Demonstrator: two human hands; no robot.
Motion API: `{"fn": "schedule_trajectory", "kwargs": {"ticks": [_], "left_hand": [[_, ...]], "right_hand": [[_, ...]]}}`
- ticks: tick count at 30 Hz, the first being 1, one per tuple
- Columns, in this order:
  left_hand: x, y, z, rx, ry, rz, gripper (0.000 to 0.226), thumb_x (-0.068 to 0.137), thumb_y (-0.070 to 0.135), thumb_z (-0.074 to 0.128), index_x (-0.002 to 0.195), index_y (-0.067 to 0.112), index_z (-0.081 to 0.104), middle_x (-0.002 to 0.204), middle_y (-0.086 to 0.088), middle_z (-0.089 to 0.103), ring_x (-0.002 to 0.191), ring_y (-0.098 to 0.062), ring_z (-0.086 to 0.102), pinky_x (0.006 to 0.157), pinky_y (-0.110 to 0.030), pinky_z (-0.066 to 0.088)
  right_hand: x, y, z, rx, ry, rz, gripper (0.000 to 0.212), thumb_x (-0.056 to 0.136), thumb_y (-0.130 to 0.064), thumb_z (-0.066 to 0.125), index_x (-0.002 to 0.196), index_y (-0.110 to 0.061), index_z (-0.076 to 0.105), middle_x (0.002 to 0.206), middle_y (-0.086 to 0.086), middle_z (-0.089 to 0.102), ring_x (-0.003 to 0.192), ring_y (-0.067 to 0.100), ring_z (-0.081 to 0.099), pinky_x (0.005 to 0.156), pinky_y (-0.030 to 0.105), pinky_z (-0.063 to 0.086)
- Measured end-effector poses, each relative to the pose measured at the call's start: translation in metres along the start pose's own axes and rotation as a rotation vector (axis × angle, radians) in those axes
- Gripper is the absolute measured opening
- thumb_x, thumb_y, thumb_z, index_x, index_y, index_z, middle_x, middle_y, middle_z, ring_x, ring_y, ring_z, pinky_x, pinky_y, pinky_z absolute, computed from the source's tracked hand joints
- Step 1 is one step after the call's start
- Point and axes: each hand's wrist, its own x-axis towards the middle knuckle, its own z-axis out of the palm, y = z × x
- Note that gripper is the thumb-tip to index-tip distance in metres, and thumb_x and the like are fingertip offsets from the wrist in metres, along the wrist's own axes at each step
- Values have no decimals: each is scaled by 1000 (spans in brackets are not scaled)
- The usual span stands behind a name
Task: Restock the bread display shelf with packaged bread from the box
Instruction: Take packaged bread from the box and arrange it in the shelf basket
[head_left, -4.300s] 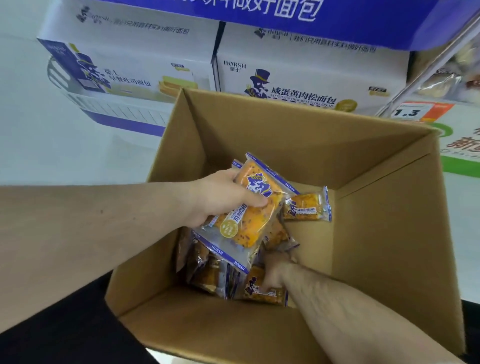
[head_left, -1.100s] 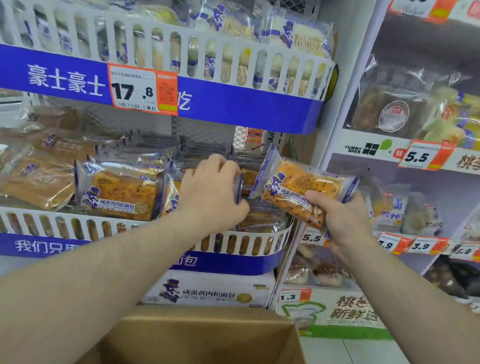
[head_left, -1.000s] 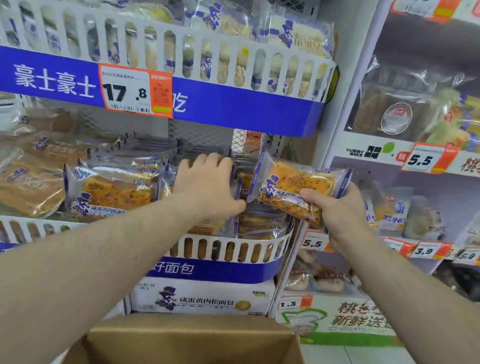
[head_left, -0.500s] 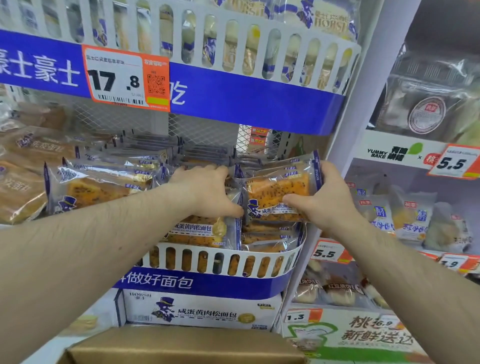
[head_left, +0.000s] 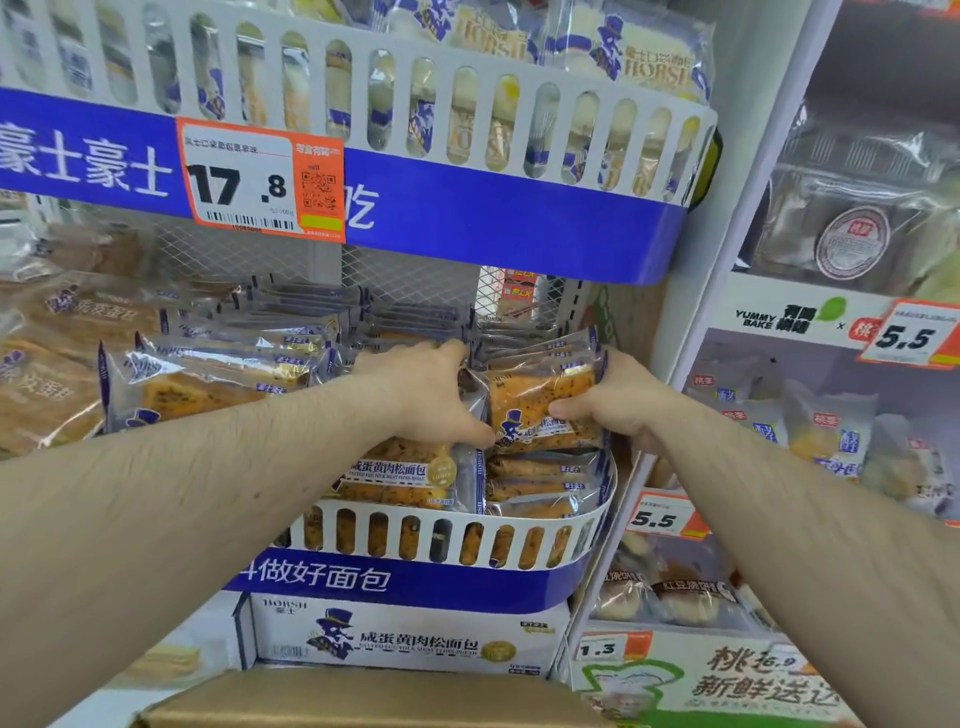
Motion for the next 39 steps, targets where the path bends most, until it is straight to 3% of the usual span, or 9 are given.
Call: {"fn": "schedule_trajectory", "kwargs": {"ticks": [4, 9, 13, 16, 20, 24, 28, 35, 39], "left_hand": [[13, 4, -7, -50, -47, -2, 112, 67, 76, 67, 155, 26, 18, 156, -8, 34, 138, -33, 39, 108, -52, 40], [39, 16, -11, -134, -10, 69, 113, 65, 70, 74, 155, 27, 20, 160, -5, 28, 145, -30, 28, 117, -52, 27], [55, 30, -9, -152, -67, 184, 102, 70, 54, 80, 152, 24, 29, 153, -3, 42, 133, -24, 45, 110, -42, 41], [66, 33, -6, -103, -78, 194, 102, 70, 52, 81, 153, 21, 29, 154, -4, 40, 134, -25, 44, 110, -40, 40], [75, 31, 0, -52, -99, 206, 85, 77, 53, 74, 147, 20, 40, 143, -5, 51, 121, -25, 53, 103, -38, 46], [77, 30, -2, 45, -170, 200, 80, 84, 58, 65, 150, 24, 36, 147, -4, 48, 126, -26, 50, 105, -39, 42], [71, 41, -11, 136, -206, 185, 70, 89, 52, 63, 148, 22, 38, 143, -4, 51, 123, -25, 52, 101, -38, 42], [39, 45, -7, 366, 149, 230, 57, 86, 49, 54, 136, 23, 47, 138, -6, 54, 133, -29, 42, 117, -62, 13], [0, 33, 3, 292, 335, 306, 66, 84, 53, 54, 143, 24, 42, 151, -2, 43, 142, -25, 33, 118, -61, 12]], "right_hand": [[14, 6, 3, -112, 19, 100, 46, 75, -1, 82, 117, -14, 68, 109, 6, 73, 102, 25, 67, 93, 39, 54], [13, 14, 6, 78, -213, 298, 42, 74, 9, 63, 116, 1, 65, 115, 20, 71, 106, 38, 68, 91, 45, 55], [14, 21, 17, 47, 114, 234, 54, 59, 8, 69, 112, -2, 63, 105, 17, 69, 96, 32, 67, 85, 44, 59], [10, 21, 30, -86, 361, 92, 68, 68, -6, 67, 133, -10, 46, 113, 10, 64, 99, 29, 63, 88, 39, 56], [8, 19, 31, -98, 257, 31, 81, 83, -6, 57, 154, -17, 21, 119, -2, 55, 106, 20, 55, 89, 28, 45], [7, 24, 33, -16, 108, 154, 64, 57, -10, 52, 122, -11, 53, 101, 4, 63, 97, 24, 61, 84, 36, 54], [2, 24, 33, -29, 149, 170, 69, 70, -8, 62, 134, -9, 38, 101, 4, 56, 99, 23, 57, 86, 39, 54], [-16, 32, 44, -95, 416, 99, 94, 71, -25, 73, 150, -13, 24, 141, 12, 50, 126, 32, 53, 103, 46, 49], [-42, 35, 55, -110, 492, 25, 75, 73, -30, 75, 138, -14, 41, 132, 8, 54, 122, 26, 53, 101, 47, 50]]}}
